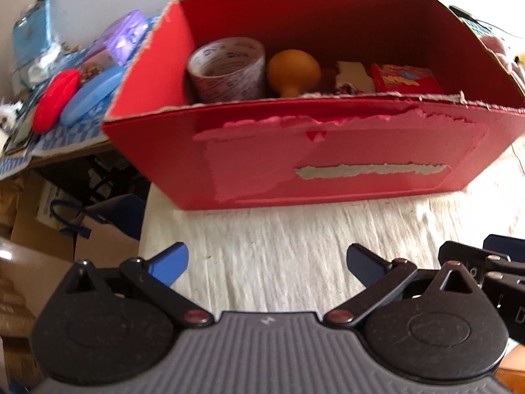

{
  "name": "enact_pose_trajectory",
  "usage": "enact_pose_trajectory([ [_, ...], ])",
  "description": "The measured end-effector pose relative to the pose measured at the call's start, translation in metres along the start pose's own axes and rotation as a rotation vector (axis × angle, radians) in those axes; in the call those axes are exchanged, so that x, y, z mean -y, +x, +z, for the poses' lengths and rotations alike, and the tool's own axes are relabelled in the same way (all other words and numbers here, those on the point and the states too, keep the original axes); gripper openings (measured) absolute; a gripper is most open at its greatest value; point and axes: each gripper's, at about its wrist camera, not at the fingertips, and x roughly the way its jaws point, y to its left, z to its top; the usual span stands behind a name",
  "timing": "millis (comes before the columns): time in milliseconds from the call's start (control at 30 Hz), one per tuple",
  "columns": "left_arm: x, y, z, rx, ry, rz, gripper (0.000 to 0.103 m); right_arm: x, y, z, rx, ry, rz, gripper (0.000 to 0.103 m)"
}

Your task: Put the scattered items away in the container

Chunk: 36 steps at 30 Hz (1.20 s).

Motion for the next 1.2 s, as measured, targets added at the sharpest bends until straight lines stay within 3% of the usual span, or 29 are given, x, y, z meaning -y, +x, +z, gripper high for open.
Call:
enact_pose_trajectory([
  [233,-0.003,0.0,0.003,0.006,0.009,-0.001,0.102,-0.004,0.0,-0.001,0.004,0.023,-0.025,0.051],
  [700,-0.023,-0.008,0.007,0.014,-0.03,0.01,0.102,-0.025,-0.002,0.009,0.022,-0.012,0.017,0.054],
  [1200,-0.022,-0.015,0.006,0.047,-0.012,0.039,0.102,-0.025,-0.015,0.016,0.101,-0.051,-0.063,0.06],
])
